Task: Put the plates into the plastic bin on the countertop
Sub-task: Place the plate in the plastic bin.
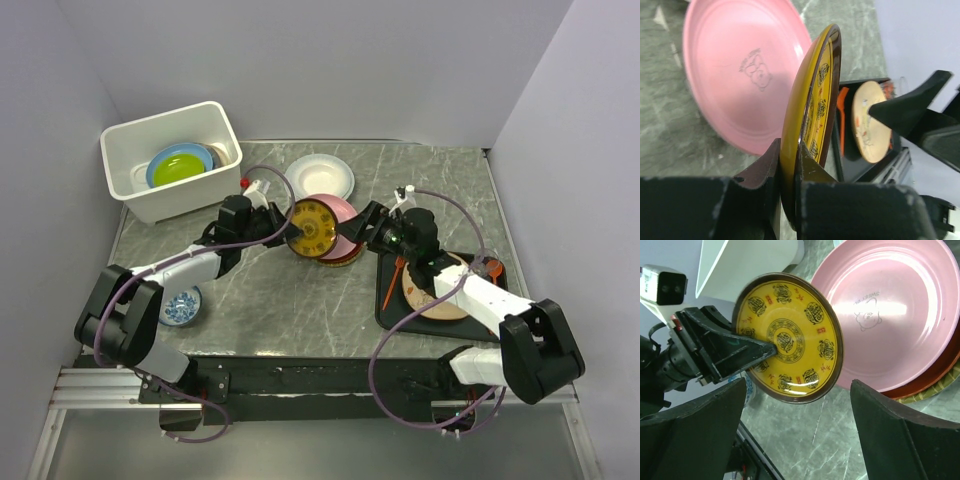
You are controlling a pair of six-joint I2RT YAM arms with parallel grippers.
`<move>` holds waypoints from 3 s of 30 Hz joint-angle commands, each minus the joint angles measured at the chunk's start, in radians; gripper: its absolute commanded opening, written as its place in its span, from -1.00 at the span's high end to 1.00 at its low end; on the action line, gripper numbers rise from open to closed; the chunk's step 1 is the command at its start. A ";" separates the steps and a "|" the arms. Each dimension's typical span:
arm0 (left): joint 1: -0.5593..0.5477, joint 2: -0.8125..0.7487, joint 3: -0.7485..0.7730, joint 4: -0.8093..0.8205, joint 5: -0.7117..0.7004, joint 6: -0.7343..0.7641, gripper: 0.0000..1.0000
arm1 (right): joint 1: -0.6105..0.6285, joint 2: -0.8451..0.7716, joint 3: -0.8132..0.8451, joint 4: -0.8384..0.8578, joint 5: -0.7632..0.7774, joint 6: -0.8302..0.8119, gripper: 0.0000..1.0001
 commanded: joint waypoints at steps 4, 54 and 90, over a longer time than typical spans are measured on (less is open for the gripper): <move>-0.001 -0.100 0.068 -0.114 -0.105 0.074 0.99 | 0.014 0.015 0.001 0.060 -0.007 -0.004 -0.86; 0.224 -0.271 0.240 -0.432 -0.159 0.108 0.99 | 0.083 0.000 -0.045 0.022 0.087 -0.056 -0.97; 0.479 -0.121 0.450 -0.383 -0.283 -0.094 0.99 | 0.089 -0.094 -0.096 -0.056 0.119 -0.077 -0.97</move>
